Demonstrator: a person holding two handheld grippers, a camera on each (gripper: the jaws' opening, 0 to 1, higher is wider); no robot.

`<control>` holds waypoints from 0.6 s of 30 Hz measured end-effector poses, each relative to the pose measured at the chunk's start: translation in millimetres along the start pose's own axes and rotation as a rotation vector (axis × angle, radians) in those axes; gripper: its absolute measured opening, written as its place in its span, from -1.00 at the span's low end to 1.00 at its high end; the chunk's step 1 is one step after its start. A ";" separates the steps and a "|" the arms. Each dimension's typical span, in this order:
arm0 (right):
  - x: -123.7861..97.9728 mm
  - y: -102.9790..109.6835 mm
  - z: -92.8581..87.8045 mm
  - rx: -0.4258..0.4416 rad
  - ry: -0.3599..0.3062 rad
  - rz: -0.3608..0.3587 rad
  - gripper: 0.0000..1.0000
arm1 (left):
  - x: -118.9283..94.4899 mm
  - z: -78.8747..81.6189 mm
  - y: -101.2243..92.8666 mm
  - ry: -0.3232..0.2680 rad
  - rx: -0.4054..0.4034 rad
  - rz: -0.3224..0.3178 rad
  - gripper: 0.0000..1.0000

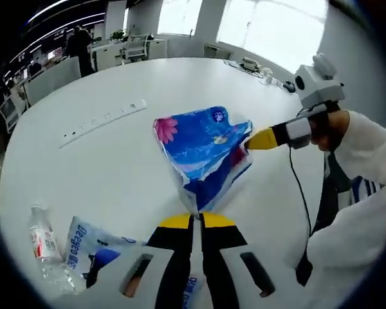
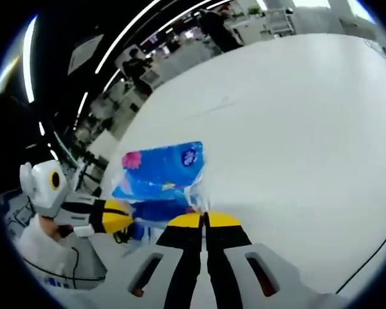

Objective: Arrange the tabletop items into an orderly group along one side of the table until the central work area is clear of visible clutter.

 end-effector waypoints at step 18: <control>56.4 -31.0 22.5 -0.165 0.135 -0.105 -1.00 | 52.3 10.3 32.6 0.134 0.090 0.009 -1.00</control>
Point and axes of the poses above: the point that each gripper's makers call its tool centre point, and the gripper's own axes: x roughly forward along the fingers, y roughly to its left, z roughly out of its top, the point moved 4 cm from there along -x, roughly backward along the fingers, and after that the axes turned 6 degrees about x, right-handed, at the moved point
